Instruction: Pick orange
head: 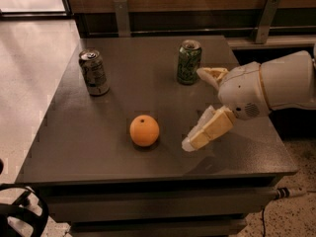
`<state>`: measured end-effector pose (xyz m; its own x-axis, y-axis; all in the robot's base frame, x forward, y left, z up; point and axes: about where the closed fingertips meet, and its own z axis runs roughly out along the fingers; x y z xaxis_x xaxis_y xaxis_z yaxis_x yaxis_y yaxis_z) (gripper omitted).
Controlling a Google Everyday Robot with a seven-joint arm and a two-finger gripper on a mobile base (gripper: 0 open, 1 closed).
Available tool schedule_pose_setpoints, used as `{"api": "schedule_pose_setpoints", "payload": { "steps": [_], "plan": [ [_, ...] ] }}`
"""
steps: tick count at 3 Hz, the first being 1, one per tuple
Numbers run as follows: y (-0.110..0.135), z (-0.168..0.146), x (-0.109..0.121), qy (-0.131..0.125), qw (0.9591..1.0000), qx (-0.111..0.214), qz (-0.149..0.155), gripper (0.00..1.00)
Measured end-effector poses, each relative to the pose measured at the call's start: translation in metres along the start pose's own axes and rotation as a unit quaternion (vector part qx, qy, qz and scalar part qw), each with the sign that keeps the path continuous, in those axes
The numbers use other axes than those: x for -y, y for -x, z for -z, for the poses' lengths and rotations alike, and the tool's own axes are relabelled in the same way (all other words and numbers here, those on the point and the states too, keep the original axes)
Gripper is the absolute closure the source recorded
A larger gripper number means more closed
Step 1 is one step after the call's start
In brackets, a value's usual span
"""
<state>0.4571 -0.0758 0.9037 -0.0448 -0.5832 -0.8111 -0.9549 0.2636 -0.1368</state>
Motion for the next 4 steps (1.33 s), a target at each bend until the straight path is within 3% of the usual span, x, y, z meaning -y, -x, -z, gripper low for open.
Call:
{"api": "schedule_pose_setpoints", "payload": {
  "steps": [1, 3, 4],
  "plan": [
    [0.002, -0.026, -0.009, 0.018, 0.9994, 0.029, -0.008, 0.00],
    [0.002, -0.036, -0.010, 0.025, 0.9993, 0.027, -0.011, 0.00],
    [-0.007, -0.062, -0.012, 0.039, 0.9987, 0.025, -0.023, 0.00]
  ]
}}
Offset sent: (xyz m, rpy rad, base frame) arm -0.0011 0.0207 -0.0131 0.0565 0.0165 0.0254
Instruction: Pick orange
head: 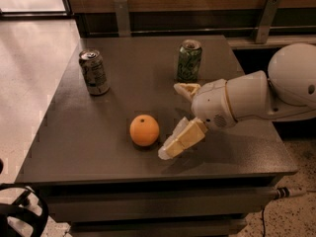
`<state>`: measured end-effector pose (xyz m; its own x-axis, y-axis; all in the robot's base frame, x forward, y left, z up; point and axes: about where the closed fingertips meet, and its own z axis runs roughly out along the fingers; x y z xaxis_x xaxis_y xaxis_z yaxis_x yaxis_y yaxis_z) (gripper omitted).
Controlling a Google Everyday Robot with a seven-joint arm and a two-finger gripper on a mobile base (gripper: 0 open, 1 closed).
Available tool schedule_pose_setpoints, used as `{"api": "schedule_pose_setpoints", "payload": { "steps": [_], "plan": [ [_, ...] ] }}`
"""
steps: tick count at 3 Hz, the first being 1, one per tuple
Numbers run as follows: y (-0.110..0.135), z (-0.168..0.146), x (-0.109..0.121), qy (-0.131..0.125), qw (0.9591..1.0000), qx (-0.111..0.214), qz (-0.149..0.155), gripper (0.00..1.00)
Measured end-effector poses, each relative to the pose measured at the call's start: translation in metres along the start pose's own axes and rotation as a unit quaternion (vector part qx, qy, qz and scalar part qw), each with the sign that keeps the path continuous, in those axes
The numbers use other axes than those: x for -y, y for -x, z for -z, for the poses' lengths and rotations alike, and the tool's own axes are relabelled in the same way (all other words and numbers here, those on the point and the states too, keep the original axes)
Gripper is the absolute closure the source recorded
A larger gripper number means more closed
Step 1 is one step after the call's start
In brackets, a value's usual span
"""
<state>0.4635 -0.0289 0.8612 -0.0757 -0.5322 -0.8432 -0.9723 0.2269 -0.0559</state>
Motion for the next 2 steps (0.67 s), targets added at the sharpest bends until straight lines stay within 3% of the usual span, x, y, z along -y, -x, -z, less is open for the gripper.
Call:
{"api": "schedule_pose_setpoints", "payload": {
  "steps": [2],
  "plan": [
    [-0.0138, -0.0272, 0.0005, 0.013, 0.9996, 0.024, -0.007, 0.00]
  ]
}}
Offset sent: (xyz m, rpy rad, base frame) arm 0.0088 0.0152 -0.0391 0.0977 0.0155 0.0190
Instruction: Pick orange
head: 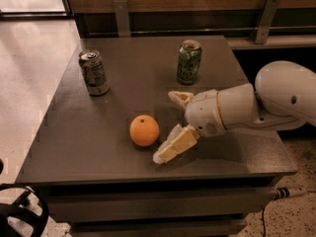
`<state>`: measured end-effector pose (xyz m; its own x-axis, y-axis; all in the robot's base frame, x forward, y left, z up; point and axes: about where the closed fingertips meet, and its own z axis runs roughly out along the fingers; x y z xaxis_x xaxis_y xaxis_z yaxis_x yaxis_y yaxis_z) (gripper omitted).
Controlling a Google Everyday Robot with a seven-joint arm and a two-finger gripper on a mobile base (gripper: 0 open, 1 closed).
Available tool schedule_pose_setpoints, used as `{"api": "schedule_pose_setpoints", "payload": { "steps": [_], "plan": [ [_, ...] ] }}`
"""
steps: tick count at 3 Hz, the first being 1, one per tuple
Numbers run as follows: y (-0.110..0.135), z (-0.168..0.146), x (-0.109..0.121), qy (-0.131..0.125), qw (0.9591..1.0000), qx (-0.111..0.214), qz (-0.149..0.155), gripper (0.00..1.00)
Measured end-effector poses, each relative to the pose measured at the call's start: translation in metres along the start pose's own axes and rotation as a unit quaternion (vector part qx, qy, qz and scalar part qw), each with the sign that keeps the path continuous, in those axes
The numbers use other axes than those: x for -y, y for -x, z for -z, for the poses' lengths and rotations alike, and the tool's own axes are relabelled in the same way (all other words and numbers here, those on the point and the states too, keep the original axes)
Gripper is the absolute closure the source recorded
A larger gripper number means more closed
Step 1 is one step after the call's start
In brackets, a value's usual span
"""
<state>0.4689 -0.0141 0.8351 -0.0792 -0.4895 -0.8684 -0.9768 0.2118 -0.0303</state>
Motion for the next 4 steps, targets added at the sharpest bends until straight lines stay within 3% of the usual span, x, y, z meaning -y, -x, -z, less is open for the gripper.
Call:
{"api": "schedule_pose_setpoints", "payload": {
  "steps": [3, 4],
  "plan": [
    [0.013, -0.024, -0.013, 0.028, 0.9980, 0.051, 0.024, 0.00],
    [0.014, -0.033, -0.015, 0.037, 0.9973, 0.058, 0.026, 0.18]
  ]
}}
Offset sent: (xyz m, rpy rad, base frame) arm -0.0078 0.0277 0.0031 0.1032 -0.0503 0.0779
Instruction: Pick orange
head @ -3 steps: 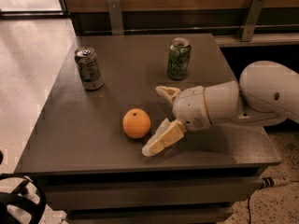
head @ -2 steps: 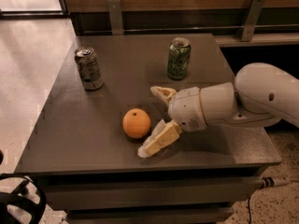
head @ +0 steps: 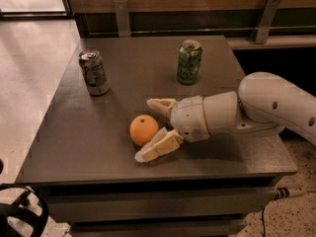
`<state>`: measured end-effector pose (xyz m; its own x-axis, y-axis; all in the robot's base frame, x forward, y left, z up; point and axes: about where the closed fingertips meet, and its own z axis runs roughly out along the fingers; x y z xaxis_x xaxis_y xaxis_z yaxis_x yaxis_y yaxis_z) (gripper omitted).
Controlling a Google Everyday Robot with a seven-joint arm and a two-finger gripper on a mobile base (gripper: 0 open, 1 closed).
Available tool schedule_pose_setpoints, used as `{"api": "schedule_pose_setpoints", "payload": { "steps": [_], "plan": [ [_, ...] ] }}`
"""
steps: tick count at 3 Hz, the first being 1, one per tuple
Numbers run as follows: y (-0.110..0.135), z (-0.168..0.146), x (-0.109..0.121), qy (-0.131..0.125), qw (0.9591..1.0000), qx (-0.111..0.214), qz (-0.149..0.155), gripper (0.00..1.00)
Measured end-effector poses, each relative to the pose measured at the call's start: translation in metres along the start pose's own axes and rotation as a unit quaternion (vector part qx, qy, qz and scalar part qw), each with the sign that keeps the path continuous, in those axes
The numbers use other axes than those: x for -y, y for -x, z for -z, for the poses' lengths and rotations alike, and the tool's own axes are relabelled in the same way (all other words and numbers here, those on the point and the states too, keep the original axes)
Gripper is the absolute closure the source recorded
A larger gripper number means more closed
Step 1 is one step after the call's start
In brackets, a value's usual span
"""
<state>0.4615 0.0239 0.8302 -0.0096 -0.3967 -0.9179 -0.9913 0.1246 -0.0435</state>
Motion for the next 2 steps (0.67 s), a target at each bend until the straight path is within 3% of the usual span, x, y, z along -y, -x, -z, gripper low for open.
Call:
{"api": "schedule_pose_setpoints", "payload": {
  "steps": [2],
  "plan": [
    [0.0027, -0.0022, -0.0021, 0.003, 1.0000, -0.001, 0.003, 0.64]
  ]
}}
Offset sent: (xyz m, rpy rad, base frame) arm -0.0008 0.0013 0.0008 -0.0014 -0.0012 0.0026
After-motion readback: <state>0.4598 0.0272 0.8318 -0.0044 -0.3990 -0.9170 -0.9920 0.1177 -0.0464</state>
